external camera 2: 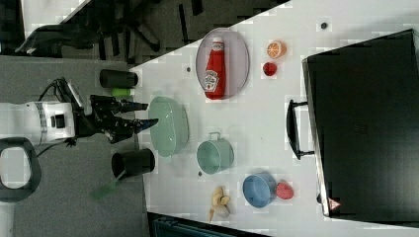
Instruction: Flap open oven.
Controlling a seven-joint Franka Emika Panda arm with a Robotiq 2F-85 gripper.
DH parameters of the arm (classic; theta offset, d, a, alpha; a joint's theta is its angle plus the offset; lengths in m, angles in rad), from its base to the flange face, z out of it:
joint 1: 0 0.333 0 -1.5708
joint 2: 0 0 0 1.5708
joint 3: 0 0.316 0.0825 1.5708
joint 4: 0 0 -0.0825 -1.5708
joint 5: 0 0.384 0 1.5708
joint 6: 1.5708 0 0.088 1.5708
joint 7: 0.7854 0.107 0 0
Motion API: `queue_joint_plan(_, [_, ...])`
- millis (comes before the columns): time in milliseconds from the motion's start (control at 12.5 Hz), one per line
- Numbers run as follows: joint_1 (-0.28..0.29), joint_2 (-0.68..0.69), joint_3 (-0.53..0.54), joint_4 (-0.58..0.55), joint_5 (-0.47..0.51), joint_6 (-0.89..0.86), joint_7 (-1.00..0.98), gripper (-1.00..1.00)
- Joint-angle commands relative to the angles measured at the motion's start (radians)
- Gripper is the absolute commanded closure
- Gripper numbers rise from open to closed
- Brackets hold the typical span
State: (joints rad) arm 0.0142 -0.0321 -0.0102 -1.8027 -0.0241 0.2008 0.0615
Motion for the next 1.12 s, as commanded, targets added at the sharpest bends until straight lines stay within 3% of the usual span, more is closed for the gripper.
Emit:
queue_joint_plan(80, [-0.040, -0.345, -0.037, -0.223, 0.034, -0.138, 0.059, -0.60])
queue_joint_plan(240, [-0.040, -0.345, -0.037, -0.223, 0.034, -0.138, 0.059, -1.00])
queue_joint_plan(400, [-0.040, -0.345, -0.037, -0.224, 0.034, -0.138, 0.059, -1.00])
queue_joint_plan(480, [-0.040, -0.345, -0.037, -0.223, 0.034, -0.138, 0.059, -0.89])
queue_joint_plan(960, [-0.044, -0.341, -0.048, -0.230, 0.034, -0.138, 0.059, 0.56])
queue_joint_plan(1120, [-0.050, -0.332, -0.061, -0.247, 0.032, -0.136, 0.057, 0.65])
